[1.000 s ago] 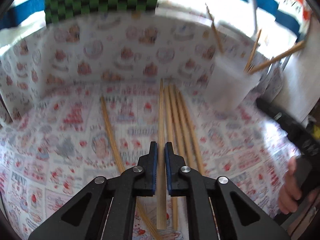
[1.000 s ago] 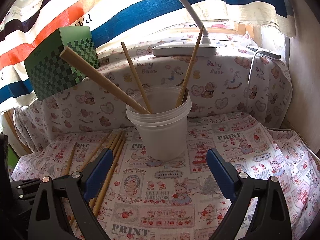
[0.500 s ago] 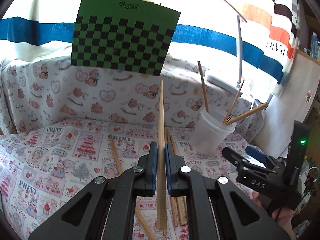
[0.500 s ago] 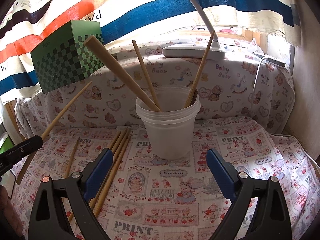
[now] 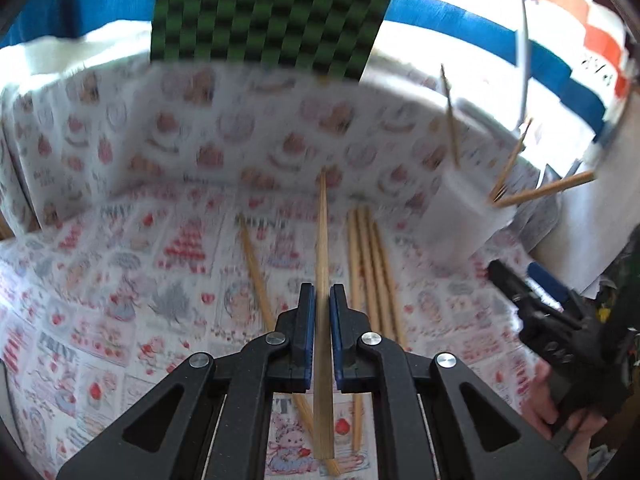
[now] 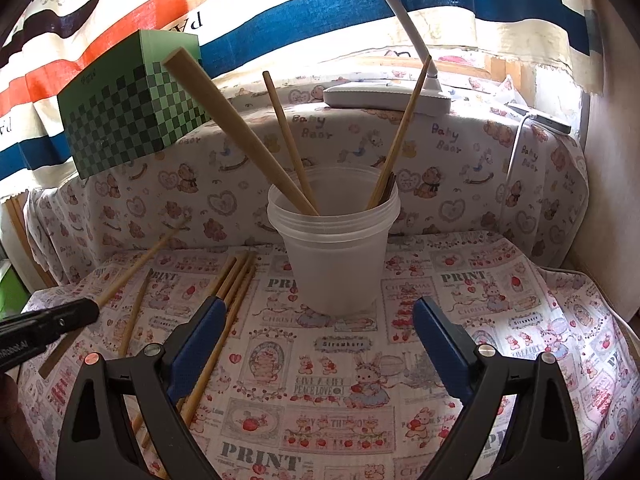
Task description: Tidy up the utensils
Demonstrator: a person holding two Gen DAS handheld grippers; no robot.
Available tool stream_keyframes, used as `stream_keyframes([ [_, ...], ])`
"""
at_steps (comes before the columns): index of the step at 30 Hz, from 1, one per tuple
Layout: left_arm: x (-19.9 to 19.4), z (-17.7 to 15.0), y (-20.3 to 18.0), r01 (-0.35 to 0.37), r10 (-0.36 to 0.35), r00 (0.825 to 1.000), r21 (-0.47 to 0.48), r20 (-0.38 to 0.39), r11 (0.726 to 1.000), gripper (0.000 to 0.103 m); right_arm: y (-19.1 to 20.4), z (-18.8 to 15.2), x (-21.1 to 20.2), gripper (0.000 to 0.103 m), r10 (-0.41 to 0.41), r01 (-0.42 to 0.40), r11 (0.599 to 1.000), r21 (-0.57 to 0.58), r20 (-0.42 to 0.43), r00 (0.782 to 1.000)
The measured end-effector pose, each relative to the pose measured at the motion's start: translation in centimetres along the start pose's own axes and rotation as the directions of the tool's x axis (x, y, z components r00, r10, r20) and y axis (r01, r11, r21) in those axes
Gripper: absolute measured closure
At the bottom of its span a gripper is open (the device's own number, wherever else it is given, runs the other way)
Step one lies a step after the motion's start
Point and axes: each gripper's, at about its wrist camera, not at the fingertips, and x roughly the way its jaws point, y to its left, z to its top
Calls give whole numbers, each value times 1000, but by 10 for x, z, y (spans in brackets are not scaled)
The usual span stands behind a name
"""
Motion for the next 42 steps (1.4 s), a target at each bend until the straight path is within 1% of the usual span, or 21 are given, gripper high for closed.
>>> stream_keyframes([
  [1, 5, -1, -1, -25, 26, 1000, 8, -15, 1000, 96, 0, 0, 0, 8, -1, 1, 1000, 0, -1, 1000],
  [3, 16, -4, -2, -99, 101, 994, 29, -51, 995, 96, 0, 0, 1, 7, -1, 0, 1000, -1, -3, 1000],
  [4, 21, -5, -2, -120, 122, 990, 28, -72, 992, 96, 0, 0, 1, 8, 1, -1, 1000, -1, -4, 1000],
  [7, 38, -8, 5, -137, 136, 980, 2, -143, 991, 96, 0, 0, 2, 8, 1, -1, 1000, -1, -5, 1000],
  [8, 37, -7, 6, -155, 154, 980, 4, -124, 988, 96, 0, 0, 2, 8, 2, -2, 1000, -2, -7, 1000],
  [9, 37, -7, 7, -170, 170, 977, 13, -125, 985, 96, 0, 1, 2, 8, 2, -2, 1000, -2, -7, 1000],
  [14, 36, -7, 10, -125, 124, 983, 2, -135, 992, 96, 0, 1, 0, 8, 7, -7, 1000, -1, -4, 1000],
  [16, 34, -7, 9, -134, 133, 981, 4, -140, 991, 89, 0, 1, -1, 8, 7, -7, 1000, -1, -2, 1000],
  [17, 34, -7, 8, -129, 129, 981, 10, -146, 992, 80, 0, 1, -2, 8, 7, -7, 1000, 0, -2, 1000],
  [20, 31, -5, 4, -124, 130, 977, 46, -167, 991, 78, -1, 2, -2, 8, 8, -8, 1000, 8, -2, 1000],
  [21, 31, -6, 3, -106, 112, 975, 42, -191, 994, 78, -2, 2, -3, 8, 9, -9, 1000, 10, -1, 1000],
  [23, 36, -6, 8, -43, 42, 969, -1, -242, 999, 78, -2, 2, -3, 7, 9, -9, 1000, 10, -3, 1000],
  [24, 36, -7, 11, -37, 33, 967, -9, -254, 999, 80, -2, 2, -2, 8, 11, -11, 1000, 9, -2, 1000],
  [27, 31, -6, 10, -99, 100, 968, 17, -230, 995, 84, -2, 2, -3, 8, 10, -10, 1000, 5, -3, 1000],
  [29, 31, -8, 11, -91, 92, 965, 17, -244, 996, 89, -1, 1, -3, 8, 5, -5, 1000, 2, -1, 1000],
  [32, 31, -9, 4, -123, 137, 963, 74, -233, 990, 91, -1, 1, -2, 8, 5, -5, 1000, 4, -5, 1000],
  [33, 32, -10, 4, -122, 138, 963, 82, -232, 989, 94, -2, 1, -1, 8, 6, -6, 1000, 4, -7, 1000],
  [35, 31, -10, 4, -114, 129, 964, 77, -233, 991, 96, -2, 1, 0, 8, 3, -3, 1000, 4, -8, 1000],
  [37, 24, -8, 5, -109, 120, 974, 65, -192, 992, 96, -1, 1, 0, 8, 1, -1, 1000, 3, -7, 1000],
  [40, 2, -4, 6, -94, 99, 990, 53, -98, 994, 96, 0, 1, -1, 8, 4, -4, 1000, 4, -6, 1000],
  [42, -12, -2, 8, -81, 83, 996, 37, -41, 996, 96, 1, 0, 0, 8, 8, -8, 1000, 1, -8, 1000],
])
